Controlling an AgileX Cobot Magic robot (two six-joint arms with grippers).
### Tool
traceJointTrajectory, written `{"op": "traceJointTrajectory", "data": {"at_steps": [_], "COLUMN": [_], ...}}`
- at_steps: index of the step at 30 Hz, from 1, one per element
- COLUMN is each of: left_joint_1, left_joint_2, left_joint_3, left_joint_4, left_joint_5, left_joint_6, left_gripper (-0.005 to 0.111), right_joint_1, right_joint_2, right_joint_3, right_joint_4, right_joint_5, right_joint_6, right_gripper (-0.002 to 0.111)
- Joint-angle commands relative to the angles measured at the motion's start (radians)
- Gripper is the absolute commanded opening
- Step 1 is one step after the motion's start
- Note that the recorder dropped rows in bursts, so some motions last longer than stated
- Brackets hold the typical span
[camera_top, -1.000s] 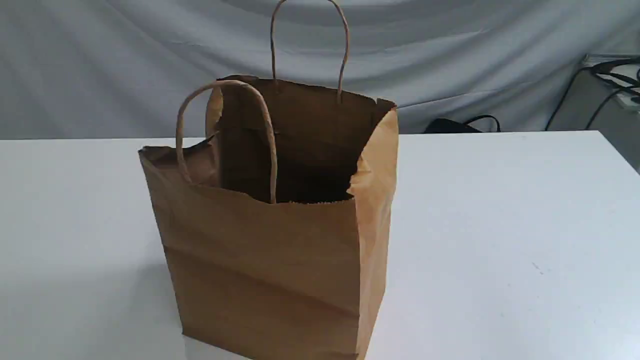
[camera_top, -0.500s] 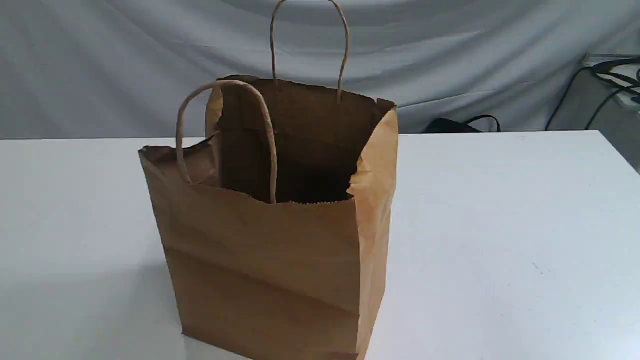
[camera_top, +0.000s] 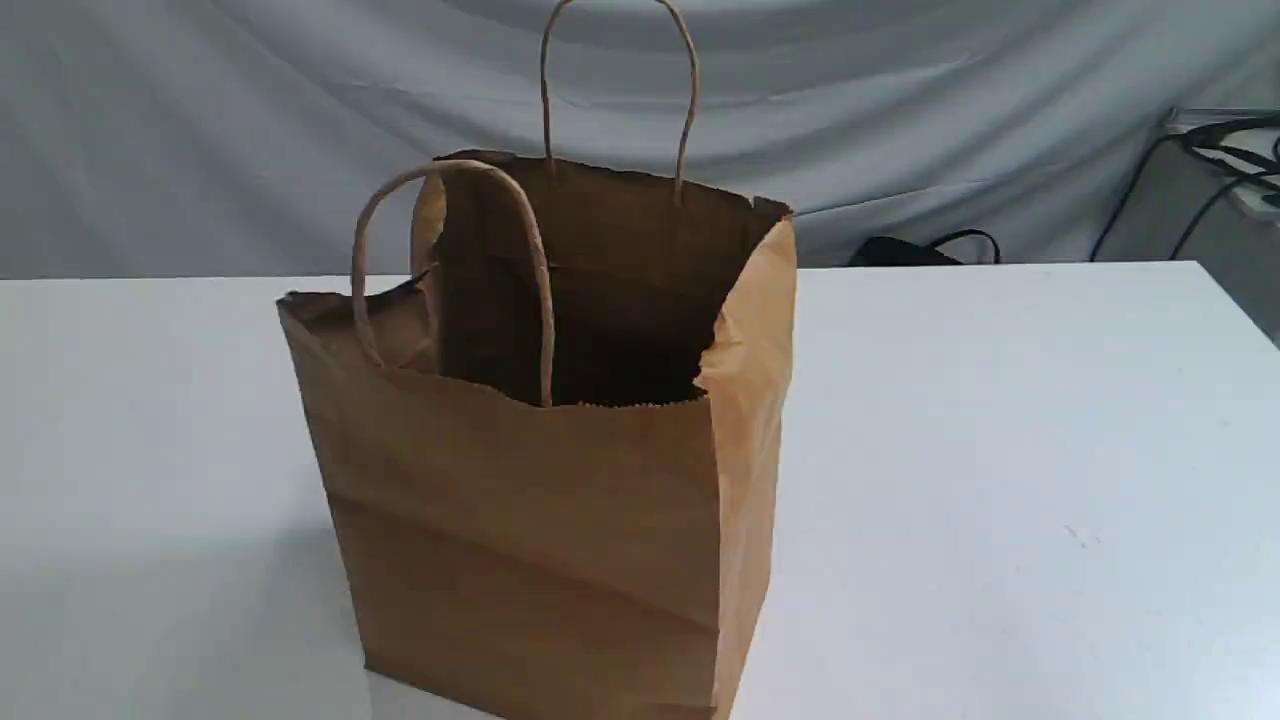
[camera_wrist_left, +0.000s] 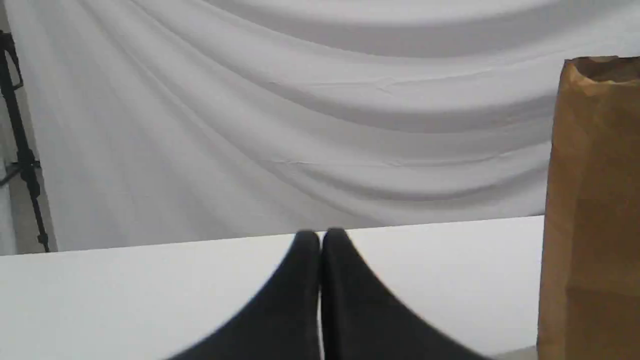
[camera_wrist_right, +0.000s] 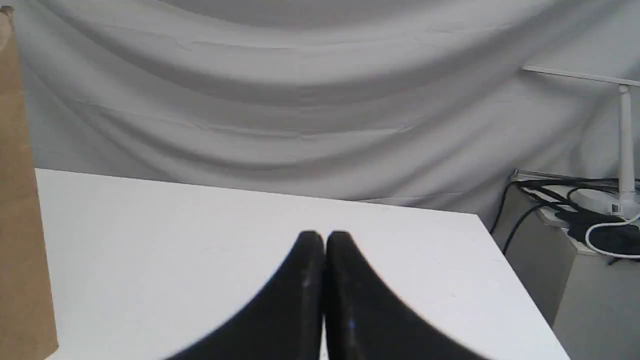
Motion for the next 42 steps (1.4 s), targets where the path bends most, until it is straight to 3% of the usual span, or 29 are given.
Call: {"op": "traceJointTrajectory", "data": {"at_steps": [1, 42], "left_joint_1": [0.001, 0.001], "left_joint_2": [-0.003, -0.003], "left_joint_3": [0.005, 0.005], "left_joint_4": [0.042, 0.057], "left_joint_5": [-0.003, 0.012], "left_joint_6": [0.007, 0.002], "left_gripper": [0.0, 0.0], "right_joint_1": [-0.007, -0.007], "right_joint_2": [-0.005, -0.005], "right_joint_3": [0.004, 0.004], "right_joint_4": [0.005, 0.005], "right_joint_5": [0.006, 0.006], "right_joint_6": [-0.001, -0.001], "right_gripper": [0.0, 0.0]}}
